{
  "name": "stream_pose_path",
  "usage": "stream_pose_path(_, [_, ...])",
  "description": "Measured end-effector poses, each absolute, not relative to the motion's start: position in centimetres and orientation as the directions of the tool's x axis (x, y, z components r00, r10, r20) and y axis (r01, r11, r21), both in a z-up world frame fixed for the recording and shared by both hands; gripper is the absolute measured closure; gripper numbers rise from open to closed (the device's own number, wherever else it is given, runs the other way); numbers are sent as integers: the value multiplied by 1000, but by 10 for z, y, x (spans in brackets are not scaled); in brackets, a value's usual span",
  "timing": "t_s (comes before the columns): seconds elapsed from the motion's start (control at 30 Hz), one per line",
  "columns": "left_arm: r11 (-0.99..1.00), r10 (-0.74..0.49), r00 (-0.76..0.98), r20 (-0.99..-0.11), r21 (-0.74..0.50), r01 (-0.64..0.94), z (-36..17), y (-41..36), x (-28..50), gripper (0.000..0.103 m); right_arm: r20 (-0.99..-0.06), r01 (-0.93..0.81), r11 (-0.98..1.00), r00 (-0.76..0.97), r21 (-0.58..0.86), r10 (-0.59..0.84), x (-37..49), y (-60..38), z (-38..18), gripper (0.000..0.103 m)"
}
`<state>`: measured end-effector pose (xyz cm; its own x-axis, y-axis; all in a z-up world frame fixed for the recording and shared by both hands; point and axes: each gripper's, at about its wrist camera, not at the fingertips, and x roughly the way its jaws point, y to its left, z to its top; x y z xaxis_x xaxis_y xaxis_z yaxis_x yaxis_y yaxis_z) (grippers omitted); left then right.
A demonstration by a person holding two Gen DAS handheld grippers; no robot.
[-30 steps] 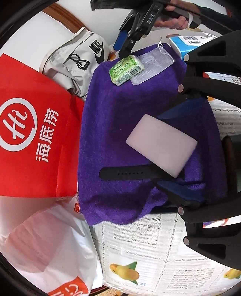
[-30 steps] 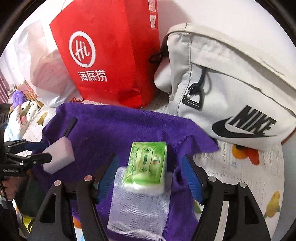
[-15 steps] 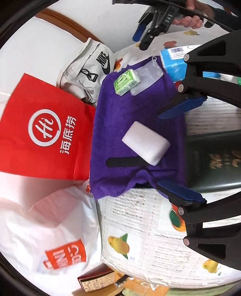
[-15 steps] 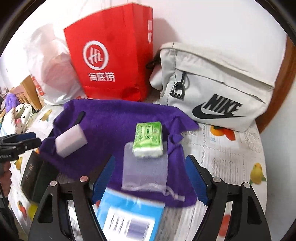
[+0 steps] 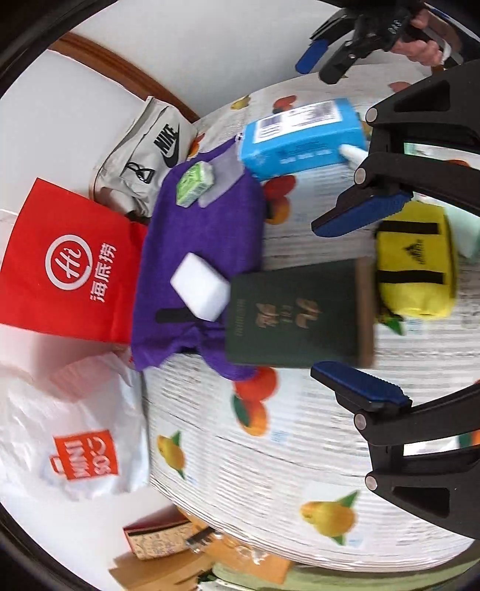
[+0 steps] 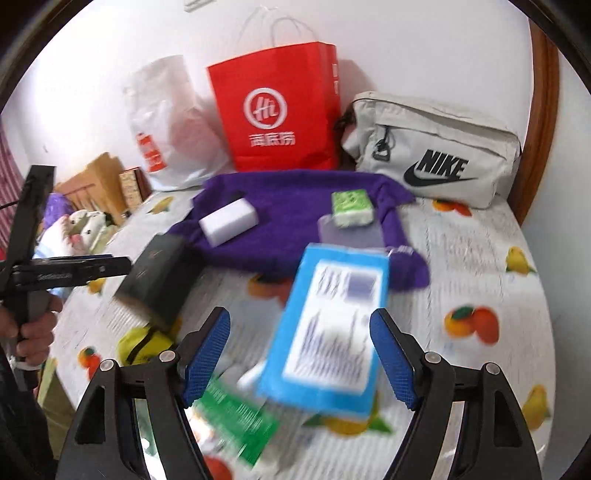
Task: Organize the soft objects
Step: 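Move both open grippers back toward the remaining items on the bed, then grasp the green wet-wipes sachet with the right gripper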
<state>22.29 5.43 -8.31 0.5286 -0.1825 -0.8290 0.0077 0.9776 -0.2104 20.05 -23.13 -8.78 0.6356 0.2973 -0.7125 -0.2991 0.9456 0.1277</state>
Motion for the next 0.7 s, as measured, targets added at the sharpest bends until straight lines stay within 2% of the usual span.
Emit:
stream_pose_path(0.23, [978, -177, 528, -831, -210, -4, -96, 59, 189, 35, -708, -371, 922, 623, 106, 332, 151, -215, -110, 26])
stream_pose_path(0.5, [965, -222, 523, -823, -263, -5, -109, 70, 171, 35, -710, -582, 800, 623, -143, 327, 131, -158, -128, 26])
stream_pose_path(0.7, [958, -245, 513, -823, -288, -4, -119, 81, 169, 35, -754, -652, 735, 574, -185, 319, 149, -140, -144, 26])
